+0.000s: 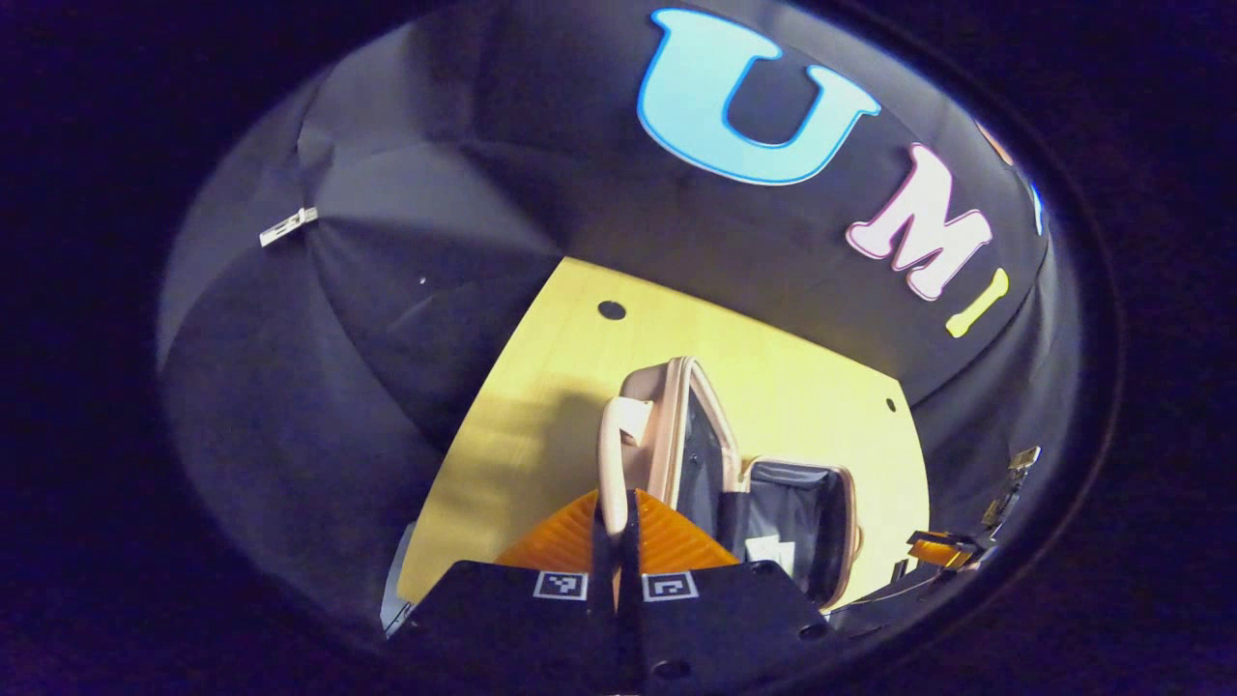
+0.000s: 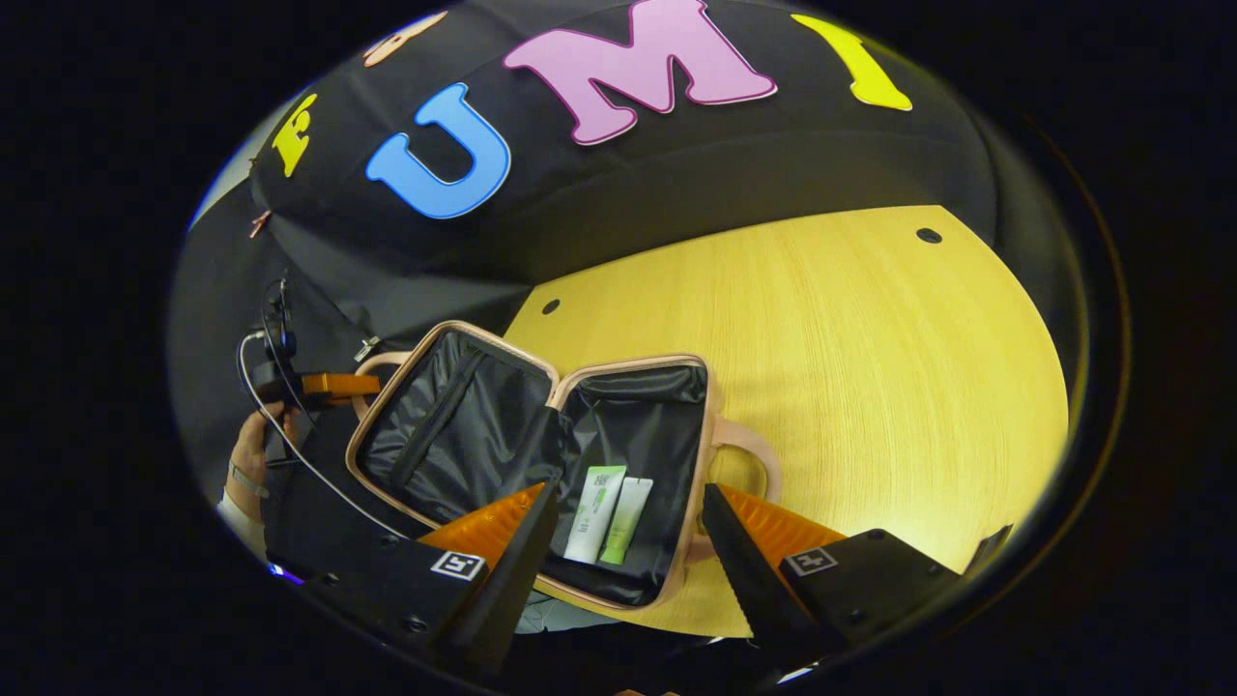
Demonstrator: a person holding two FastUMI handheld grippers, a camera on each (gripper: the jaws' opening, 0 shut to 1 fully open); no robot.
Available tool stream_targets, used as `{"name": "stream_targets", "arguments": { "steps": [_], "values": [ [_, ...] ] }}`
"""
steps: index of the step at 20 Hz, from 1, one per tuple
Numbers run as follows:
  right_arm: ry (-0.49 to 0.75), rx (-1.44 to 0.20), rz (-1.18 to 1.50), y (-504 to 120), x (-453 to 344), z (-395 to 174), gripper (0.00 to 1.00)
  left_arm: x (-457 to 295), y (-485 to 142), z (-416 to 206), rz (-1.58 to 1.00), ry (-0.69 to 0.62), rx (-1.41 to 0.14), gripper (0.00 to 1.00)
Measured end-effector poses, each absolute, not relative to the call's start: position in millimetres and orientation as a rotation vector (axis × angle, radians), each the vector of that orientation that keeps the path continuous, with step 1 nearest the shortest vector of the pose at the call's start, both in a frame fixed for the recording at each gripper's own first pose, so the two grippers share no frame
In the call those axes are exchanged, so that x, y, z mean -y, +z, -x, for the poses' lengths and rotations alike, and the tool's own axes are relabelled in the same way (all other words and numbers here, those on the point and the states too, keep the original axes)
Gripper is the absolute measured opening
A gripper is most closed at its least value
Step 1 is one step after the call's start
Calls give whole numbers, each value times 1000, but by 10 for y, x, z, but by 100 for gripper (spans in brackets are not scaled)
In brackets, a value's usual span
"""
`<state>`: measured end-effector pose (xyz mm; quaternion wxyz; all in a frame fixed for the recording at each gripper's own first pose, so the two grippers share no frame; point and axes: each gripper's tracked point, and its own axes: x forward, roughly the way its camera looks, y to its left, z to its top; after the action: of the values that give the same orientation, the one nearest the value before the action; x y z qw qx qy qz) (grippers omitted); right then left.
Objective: First open the suitcase, pack the skin care products into it, and then close the suitcase.
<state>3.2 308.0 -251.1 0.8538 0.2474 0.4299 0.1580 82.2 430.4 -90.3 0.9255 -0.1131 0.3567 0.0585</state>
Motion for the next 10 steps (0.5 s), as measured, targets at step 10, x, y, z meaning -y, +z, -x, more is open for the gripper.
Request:
{"name": "stream_targets", "arguments": {
  "steps": [10],
  "values": [
    [336, -837, -507, -2305, -2436, 225, 96, -1878, -933, -1084, 238, -287, -707, 6]
  ]
}}
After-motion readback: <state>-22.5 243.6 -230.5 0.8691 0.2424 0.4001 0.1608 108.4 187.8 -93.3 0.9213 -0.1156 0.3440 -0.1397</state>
